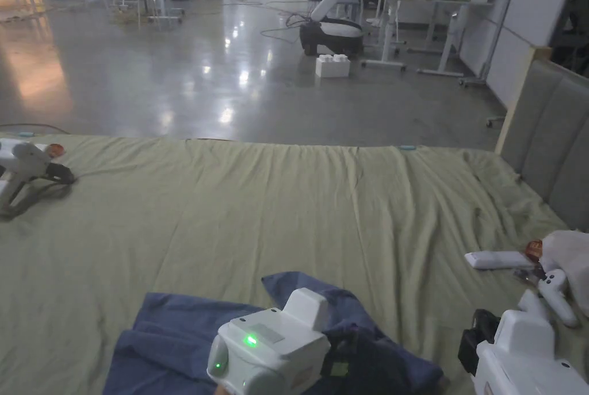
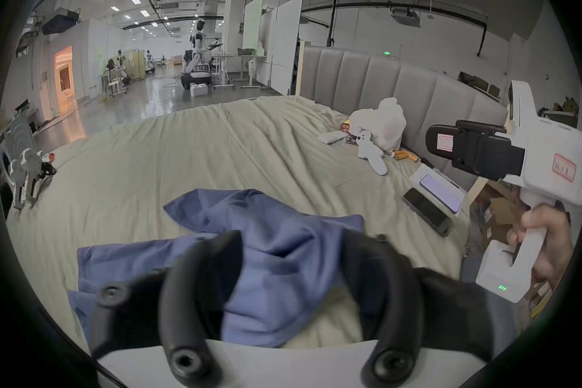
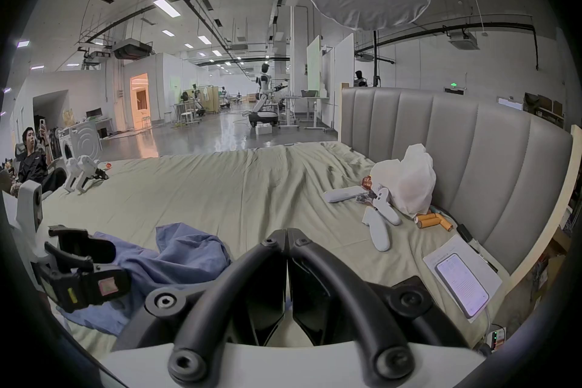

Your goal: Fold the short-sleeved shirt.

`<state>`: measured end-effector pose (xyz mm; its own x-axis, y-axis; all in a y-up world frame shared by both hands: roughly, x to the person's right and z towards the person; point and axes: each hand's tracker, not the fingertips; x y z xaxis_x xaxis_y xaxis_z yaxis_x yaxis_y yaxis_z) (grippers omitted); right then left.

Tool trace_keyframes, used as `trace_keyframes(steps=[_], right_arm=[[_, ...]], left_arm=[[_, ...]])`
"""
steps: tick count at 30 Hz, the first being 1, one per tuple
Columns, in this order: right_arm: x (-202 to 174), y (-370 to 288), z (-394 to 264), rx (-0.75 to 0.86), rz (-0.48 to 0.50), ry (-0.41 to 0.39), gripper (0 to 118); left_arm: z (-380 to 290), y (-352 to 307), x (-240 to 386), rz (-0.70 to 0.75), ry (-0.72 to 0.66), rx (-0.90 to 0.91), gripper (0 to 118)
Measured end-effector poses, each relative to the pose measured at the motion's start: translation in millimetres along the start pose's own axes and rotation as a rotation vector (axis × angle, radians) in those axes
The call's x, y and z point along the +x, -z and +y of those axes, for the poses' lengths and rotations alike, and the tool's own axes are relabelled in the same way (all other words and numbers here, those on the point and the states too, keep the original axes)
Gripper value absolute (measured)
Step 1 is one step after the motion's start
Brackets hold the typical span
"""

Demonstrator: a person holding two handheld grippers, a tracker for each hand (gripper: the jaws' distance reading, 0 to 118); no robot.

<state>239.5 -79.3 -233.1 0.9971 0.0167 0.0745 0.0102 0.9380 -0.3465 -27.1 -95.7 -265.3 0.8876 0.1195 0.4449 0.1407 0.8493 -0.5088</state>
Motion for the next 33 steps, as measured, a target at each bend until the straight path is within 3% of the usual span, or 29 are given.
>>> trace_keyframes(steps=[1,5,9,11,14,16,17,18,19,26,33], right_arm=[[-3,1,0,-0.003,0.005,-0.001,0],[-22,3,7,0.008,0.044,-0.021,0],[-56,-1,21,0.065,0.099,-0.051,0],[-72,-3,28,0.101,0.119,-0.06,0],[-98,-5,37,0.155,0.138,-0.069,0],[-111,-5,39,0.176,0.135,-0.071,0],[-116,-5,40,0.185,0.134,-0.069,0],[-121,-5,40,0.194,0.135,-0.062,0],[-124,-5,40,0.197,0.139,-0.056,0],[-136,2,39,0.188,0.16,-0.049,0],[-129,19,26,0.114,0.174,-0.096,0]], left_arm=[[0,-6,-3,0.025,-0.003,0.012,82],[7,-37,-27,0.148,0.014,0.108,83],[17,-77,-57,0.31,-0.011,0.215,76],[20,-95,-70,0.381,-0.034,0.266,66],[18,-119,-88,0.489,-0.053,0.334,33],[15,-131,-96,0.539,-0.062,0.355,28],[12,-136,-100,0.553,-0.063,0.364,19],[10,-140,-102,0.563,-0.063,0.366,3],[6,-144,-104,0.59,-0.067,0.368,0],[-10,-147,-130,0.598,-0.132,0.315,0],[-47,-108,-203,0.567,-0.309,0.067,0]])
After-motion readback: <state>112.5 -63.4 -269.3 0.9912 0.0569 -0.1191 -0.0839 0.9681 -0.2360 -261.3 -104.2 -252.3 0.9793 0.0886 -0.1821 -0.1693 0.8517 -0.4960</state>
